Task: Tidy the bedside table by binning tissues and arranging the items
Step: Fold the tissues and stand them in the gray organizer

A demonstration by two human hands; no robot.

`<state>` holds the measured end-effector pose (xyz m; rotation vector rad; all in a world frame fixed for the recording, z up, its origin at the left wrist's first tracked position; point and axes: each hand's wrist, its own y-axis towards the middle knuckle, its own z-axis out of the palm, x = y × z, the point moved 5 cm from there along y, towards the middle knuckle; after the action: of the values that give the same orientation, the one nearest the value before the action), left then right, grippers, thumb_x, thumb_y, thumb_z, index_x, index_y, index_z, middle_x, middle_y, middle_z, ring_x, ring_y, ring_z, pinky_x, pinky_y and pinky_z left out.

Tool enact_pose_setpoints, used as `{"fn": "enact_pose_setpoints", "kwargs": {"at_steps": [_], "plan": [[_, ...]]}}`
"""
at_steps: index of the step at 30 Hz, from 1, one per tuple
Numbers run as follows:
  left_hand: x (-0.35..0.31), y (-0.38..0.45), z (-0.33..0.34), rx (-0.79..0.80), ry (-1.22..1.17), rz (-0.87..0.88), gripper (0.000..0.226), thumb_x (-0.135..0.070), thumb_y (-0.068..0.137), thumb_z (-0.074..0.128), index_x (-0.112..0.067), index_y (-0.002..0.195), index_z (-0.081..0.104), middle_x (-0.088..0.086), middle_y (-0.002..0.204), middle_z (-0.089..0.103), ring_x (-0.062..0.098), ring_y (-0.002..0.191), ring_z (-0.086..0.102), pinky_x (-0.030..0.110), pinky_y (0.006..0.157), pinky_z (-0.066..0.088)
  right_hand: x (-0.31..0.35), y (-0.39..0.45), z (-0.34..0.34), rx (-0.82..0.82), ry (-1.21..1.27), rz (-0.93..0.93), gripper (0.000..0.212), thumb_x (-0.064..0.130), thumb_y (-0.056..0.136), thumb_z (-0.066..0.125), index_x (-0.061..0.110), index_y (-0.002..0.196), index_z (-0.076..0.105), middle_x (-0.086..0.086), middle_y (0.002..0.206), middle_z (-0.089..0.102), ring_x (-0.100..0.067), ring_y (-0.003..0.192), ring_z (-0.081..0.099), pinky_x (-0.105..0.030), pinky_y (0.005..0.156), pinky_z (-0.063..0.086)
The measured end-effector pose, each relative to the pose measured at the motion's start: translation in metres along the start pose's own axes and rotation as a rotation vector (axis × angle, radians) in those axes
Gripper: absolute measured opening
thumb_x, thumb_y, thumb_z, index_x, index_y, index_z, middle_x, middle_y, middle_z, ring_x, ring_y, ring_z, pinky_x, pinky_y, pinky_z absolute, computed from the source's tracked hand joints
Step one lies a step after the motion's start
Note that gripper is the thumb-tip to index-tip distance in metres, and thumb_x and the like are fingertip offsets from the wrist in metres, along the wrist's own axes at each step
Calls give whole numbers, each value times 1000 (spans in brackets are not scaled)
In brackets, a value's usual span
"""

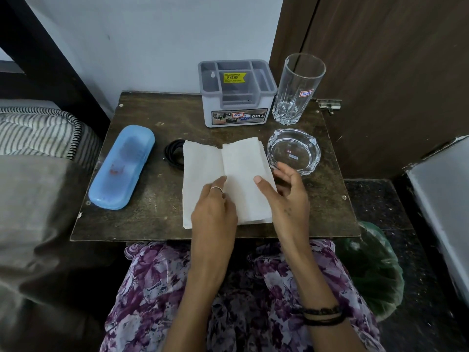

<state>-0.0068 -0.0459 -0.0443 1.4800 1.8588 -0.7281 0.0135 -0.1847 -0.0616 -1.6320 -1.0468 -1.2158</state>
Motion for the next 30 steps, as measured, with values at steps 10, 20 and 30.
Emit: {"fn": "enact_pose_setpoints", "kwargs": {"at_steps": [10, 20, 30], "plan": [[17, 16, 7, 216, -774, -379, 48, 0, 88, 55, -18, 131, 43, 0, 102, 66, 11, 92, 63, 19, 74, 52, 5, 0, 4, 69, -79, -74, 52, 21, 83, 69, 26, 131, 49, 7, 127, 57, -10, 112, 56, -30, 92, 50], [2, 14, -5, 98, -927, -195, 27, 3, 87, 54, -16, 102, 66, -9, 85, 73, 6, 82, 66, 17, 68, 53, 17, -9, 6, 159, 29, -144, 46, 28, 82, 64, 27, 127, 53, 10, 114, 67, -4, 103, 64, -36, 90, 54], [5, 13, -3, 42, -485, 7, 31, -5, 86, 60, -36, 86, 64, -20, 82, 71, 1, 88, 67, 14, 78, 50, 13, -12, 8, 193, -274, -229, 48, 11, 94, 50, 16, 140, 38, 2, 125, 59, -2, 96, 59, 1, 80, 40]]}}
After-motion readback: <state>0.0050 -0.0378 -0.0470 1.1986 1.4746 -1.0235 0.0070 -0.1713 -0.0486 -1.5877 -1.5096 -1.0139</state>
